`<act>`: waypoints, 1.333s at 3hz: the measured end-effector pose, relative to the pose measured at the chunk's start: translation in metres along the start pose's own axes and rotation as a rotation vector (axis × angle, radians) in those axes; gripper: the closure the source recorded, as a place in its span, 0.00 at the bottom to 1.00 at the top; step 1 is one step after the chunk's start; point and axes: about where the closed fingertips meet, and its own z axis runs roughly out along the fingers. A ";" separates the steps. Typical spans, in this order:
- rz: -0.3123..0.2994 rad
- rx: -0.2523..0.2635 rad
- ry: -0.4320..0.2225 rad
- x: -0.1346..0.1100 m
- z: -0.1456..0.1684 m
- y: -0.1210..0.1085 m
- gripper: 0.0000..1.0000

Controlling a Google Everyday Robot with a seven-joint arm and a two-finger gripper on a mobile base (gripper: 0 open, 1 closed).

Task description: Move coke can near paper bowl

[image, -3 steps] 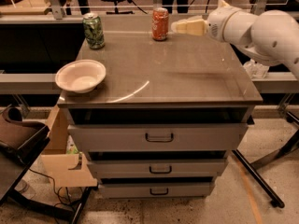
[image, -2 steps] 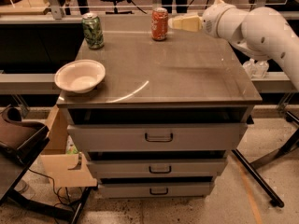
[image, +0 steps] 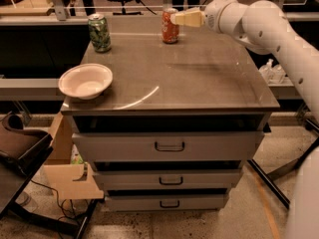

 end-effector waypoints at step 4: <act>0.071 -0.052 -0.010 0.016 0.072 0.028 0.00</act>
Offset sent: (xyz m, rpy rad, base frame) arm 0.0476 0.0629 -0.0192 0.1062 -0.0008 0.0809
